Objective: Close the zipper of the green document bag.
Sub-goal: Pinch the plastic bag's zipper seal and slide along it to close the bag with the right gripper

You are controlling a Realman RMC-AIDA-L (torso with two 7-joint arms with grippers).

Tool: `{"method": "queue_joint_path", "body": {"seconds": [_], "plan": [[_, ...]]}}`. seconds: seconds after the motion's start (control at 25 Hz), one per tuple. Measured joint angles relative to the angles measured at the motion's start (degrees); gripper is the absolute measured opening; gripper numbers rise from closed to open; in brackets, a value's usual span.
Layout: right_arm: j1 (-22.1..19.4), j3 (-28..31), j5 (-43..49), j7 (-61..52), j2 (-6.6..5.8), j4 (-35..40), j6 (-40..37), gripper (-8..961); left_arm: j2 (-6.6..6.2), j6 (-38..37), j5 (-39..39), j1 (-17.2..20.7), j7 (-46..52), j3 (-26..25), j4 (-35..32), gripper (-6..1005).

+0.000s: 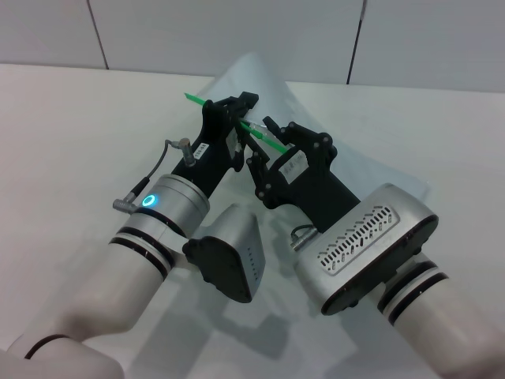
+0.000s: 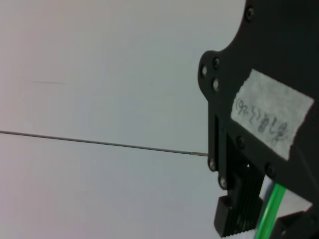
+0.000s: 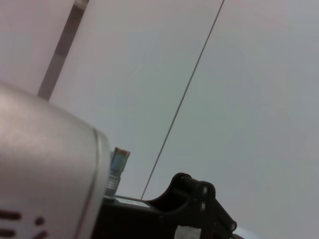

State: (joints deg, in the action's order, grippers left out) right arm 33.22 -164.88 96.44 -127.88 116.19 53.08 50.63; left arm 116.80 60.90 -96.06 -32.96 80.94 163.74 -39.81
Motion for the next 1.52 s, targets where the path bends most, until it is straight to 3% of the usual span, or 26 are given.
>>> {"method": "queue_joint_path", "body": {"seconds": [0.16,0.92,1.36,1.52], "plan": [[0.0,0.0,0.0,0.0,0.00,0.0,0.0,286,0.00,0.0,0.0,0.0,0.0,0.0,0.0,59],[0.1,0.0,0.6,0.0,0.00,-0.1,-0.3,248,0.00,-0.1,-1.3,0.3,0.0,0.1,0.0,60],[0.0,0.0,1.4,0.0,-0.09,-0.6,-0.5,71,0.00,-0.1,-1.4,0.4,0.0,0.1,0.0,60],[0.0,0.0,1.5,0.0,-0.09,-0.7,-0.5,73,0.00,-0.1,-1.4,0.4,-0.1,0.1,0.0,60]]}}
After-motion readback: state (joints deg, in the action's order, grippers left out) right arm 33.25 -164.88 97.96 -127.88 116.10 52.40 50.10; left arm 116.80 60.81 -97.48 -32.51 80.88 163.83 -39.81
